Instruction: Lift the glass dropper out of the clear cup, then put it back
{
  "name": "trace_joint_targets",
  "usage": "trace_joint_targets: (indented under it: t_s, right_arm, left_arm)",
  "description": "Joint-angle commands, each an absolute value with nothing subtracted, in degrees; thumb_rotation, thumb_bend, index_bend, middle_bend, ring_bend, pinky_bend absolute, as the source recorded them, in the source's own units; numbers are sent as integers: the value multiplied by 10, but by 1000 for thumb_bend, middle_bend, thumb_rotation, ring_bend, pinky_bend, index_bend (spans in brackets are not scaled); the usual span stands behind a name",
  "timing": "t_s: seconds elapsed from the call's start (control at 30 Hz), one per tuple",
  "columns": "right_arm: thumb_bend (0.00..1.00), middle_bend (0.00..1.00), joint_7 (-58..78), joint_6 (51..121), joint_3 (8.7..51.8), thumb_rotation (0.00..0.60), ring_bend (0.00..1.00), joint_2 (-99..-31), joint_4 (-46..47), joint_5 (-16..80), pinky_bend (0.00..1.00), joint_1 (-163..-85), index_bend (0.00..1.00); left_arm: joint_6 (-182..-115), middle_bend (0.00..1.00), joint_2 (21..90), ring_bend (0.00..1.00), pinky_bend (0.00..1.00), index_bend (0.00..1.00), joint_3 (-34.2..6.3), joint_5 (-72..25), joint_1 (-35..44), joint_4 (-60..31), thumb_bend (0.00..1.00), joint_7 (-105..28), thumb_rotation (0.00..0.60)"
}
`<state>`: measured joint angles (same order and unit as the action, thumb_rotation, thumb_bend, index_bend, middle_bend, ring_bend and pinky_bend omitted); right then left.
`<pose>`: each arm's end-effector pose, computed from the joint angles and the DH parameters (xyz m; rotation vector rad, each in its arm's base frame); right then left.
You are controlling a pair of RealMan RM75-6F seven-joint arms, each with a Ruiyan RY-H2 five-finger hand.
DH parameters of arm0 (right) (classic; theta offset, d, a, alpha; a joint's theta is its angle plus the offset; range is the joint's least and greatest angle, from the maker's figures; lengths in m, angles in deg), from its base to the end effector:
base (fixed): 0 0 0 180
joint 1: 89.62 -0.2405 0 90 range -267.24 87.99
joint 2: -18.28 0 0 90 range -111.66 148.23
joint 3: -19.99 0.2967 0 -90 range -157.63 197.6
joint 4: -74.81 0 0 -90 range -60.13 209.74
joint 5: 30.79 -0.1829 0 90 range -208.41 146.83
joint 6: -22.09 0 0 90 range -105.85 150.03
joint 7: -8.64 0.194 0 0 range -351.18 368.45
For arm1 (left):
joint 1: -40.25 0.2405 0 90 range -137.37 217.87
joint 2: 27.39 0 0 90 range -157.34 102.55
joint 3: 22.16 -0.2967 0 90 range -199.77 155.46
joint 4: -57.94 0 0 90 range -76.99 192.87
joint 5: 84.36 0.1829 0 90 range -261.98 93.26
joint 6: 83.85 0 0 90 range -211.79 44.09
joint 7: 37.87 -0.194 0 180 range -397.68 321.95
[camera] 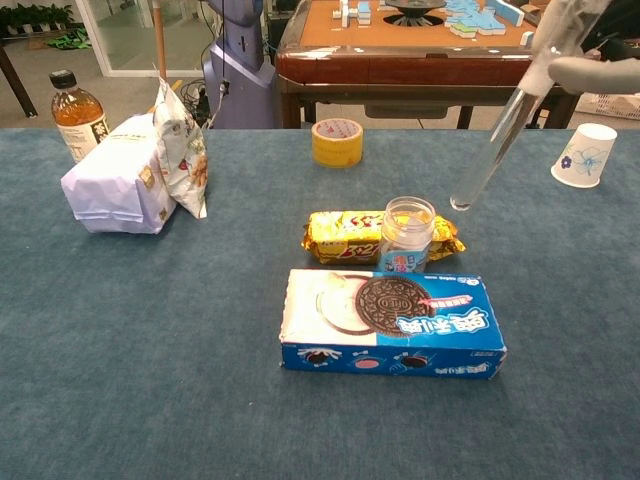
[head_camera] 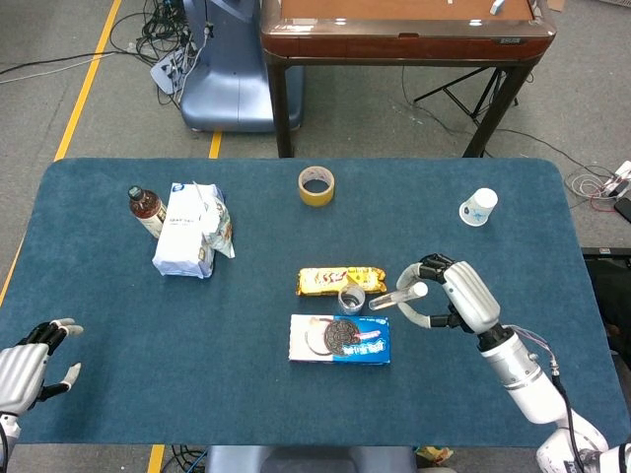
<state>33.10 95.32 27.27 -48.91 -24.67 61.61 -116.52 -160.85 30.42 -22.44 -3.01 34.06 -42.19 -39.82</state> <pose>-0.1808 -0.3314 0.1447 1.6601 -1.2167 1.5524 -0.3409 0.2238 0.1985 -1.4406 -1.0616 -0.7528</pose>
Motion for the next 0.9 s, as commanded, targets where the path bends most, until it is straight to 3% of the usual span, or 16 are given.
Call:
trace_joint_targets:
  t_s: [0.03, 0.17, 0.33, 0.63, 0.9]
  right_arm:
    - [614, 666, 246, 913, 262, 600, 469, -468, -250, 595, 361, -1169, 677]
    - [623, 666, 178, 881, 260, 600, 469, -455, -271, 559, 360, -1173, 677]
    - [624, 666, 197, 881, 265, 600, 469, -468, -275, 546, 361, -1173, 677]
    - [623, 657, 327, 940, 287, 600, 469, -511, -248, 577, 361, -1167, 677]
    - [623, 656, 332, 958, 293, 600, 469, -528, -231, 579, 360, -1166, 677]
  left_arm:
    - [-1608, 207, 304, 156, 329, 269, -225, -30, 340, -421, 364, -398, 600]
    - [-1607, 207, 304, 156, 330, 269, -226, -29, 340, -422, 359, -400, 600]
    - [-1607, 207, 303, 156, 330, 269, -226, -30, 340, -422, 358, -397, 600]
    - [-1607, 207, 301, 156, 331, 269, -226, -29, 340, -422, 358, -391, 600]
    - [-1605, 207, 301, 155, 331, 270, -226, -29, 340, -422, 358, -393, 600]
